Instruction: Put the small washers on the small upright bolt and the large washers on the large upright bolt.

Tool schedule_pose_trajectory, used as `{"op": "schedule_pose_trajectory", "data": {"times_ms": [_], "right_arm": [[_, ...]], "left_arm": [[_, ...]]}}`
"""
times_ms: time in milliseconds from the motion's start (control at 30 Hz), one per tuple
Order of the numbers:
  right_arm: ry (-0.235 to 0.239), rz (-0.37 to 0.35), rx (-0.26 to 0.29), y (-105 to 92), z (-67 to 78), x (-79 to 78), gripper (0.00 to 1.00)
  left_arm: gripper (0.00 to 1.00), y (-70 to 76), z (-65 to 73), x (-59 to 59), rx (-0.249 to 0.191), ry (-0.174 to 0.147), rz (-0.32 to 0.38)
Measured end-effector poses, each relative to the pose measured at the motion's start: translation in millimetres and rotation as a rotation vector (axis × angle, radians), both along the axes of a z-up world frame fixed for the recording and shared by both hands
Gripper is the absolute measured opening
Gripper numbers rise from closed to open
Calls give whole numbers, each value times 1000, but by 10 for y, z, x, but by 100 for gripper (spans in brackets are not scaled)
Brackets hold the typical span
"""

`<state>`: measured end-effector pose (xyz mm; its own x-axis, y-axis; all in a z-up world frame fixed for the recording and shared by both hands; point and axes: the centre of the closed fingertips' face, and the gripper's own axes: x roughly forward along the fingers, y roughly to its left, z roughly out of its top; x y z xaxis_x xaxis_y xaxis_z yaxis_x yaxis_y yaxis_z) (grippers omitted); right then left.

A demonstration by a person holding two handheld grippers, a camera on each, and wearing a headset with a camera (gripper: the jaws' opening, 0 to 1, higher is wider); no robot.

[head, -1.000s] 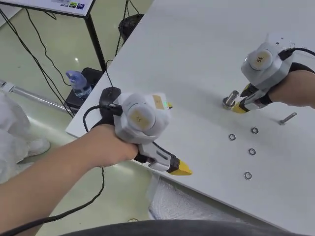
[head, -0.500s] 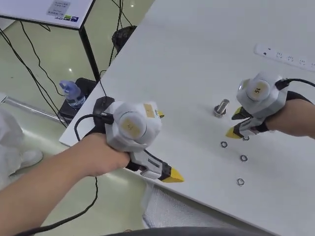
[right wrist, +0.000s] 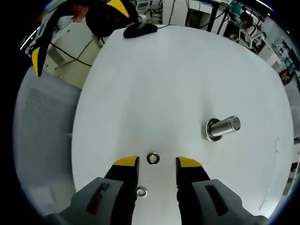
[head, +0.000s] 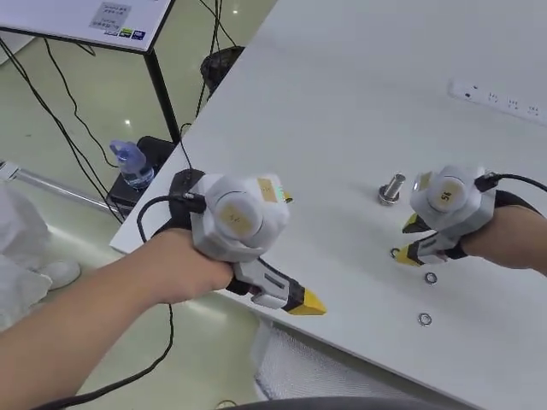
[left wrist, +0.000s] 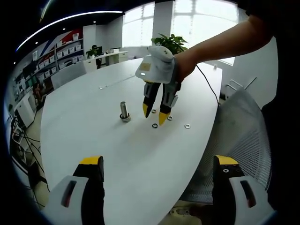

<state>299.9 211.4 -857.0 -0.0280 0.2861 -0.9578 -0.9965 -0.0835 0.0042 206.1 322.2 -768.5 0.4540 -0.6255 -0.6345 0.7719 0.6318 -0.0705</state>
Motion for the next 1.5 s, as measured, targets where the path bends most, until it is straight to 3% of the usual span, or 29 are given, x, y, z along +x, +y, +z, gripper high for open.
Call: {"op": "schedule_pose_trajectory", "data": {"times_ms": [667, 1033, 1133, 1367, 1500], "right_arm": [[-29, -4, -3, -25, -125, -1, 26], [-18, -12, -41, -9, -133, -5, 18], [-38, 37, -74, -13, -138, -47, 14], [-42, -21, -103, -11, -154, -25, 13], [-27, -76, -79, -18, -142, -25, 12]], "left_arm": [[93, -23, 17, -1, -12, 0, 2], [91, -36, 13, -23, -21, 4, 2], [91, -26, 15, -25, -24, 4, 6], [89, -29, 45, -33, -32, -2, 9], [88, -45, 64, -23, -33, -6, 8]]}}
